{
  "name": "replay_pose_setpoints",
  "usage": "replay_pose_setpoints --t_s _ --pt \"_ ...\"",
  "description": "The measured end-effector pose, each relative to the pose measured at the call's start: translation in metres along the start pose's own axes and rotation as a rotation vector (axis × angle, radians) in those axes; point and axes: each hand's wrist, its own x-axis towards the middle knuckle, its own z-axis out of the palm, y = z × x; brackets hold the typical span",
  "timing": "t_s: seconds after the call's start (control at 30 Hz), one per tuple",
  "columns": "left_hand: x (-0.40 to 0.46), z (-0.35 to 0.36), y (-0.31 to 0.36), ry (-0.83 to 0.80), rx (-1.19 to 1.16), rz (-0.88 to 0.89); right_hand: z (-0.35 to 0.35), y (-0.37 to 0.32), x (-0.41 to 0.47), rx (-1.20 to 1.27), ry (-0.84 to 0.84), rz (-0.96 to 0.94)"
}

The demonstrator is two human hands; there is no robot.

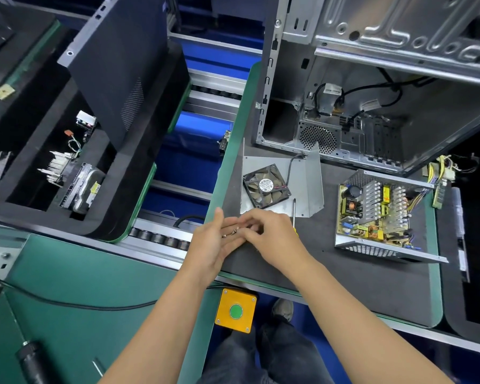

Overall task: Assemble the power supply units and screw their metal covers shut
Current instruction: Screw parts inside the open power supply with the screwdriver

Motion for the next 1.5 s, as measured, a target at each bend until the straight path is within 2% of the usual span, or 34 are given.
replay_pose_setpoints --t_s 0.07,0.17,0.27,0.43,0.53,0.6,0.67,0.7,0.83,0.87,0.93,0.97,1.03,1.1,1.2,1.37,1.5 --pt "0.000 -0.003 0.000 0.059 0.003 0.008 0.004 0.003 0.001 -0.049 0.045 -0.019" --pt "0.003 -0.010 -0.001 0.168 -0.021 0.016 0.008 0.012 0.007 -0.290 0.071 -0.045" --pt "0.003 -0.015 0.000 0.160 -0.054 0.010 0.016 0.015 0.011 -0.488 0.026 -0.095" --pt "0.003 -0.018 0.000 0.146 -0.077 0.008 0.023 0.010 0.012 -0.589 0.132 -0.161" --pt "0.003 -0.017 -0.002 0.130 -0.088 0.010 0.019 0.010 0.009 -0.434 0.220 -0.159" --pt "0.003 -0.015 -0.003 0.084 -0.094 -0.002 0.014 0.006 0.004 -0.241 0.145 -0.147" --pt "0.004 -0.010 -0.004 0.032 -0.084 -0.011 0.009 0.004 -0.002 -0.231 0.070 -0.176" --pt "0.004 -0.008 -0.005 0.020 -0.071 -0.010 0.006 0.004 -0.006 -0.248 0.092 -0.179" --pt "0.005 0.000 -0.010 0.004 -0.006 -0.006 -0.022 0.019 -0.028 -0.491 0.413 -0.112" --pt "0.005 0.002 -0.012 -0.005 0.003 -0.008 -0.027 0.022 -0.034 -0.560 0.408 -0.023" --pt "0.003 0.008 -0.013 -0.015 0.007 -0.017 -0.032 0.029 -0.044 -0.676 0.248 0.177" --pt "0.003 0.011 -0.014 -0.020 0.002 -0.024 -0.033 0.031 -0.048 -0.665 0.185 0.249" --pt "0.001 0.020 -0.015 -0.030 -0.022 -0.043 -0.035 0.033 -0.049 -0.519 0.181 0.293" --pt "-0.001 0.030 -0.015 -0.041 -0.061 -0.068 -0.039 0.032 -0.052 -0.449 0.240 0.270" --pt "-0.006 0.044 -0.012 -0.064 -0.140 -0.112 -0.049 0.040 -0.063 -0.358 0.226 0.249" --pt "-0.018 0.068 -0.007 -0.174 -0.192 -0.159 -0.076 0.048 -0.087 0.035 0.163 0.243" --pt "-0.029 0.089 -0.005 -0.239 -0.172 -0.174 -0.097 0.037 -0.106 0.224 0.225 0.153"
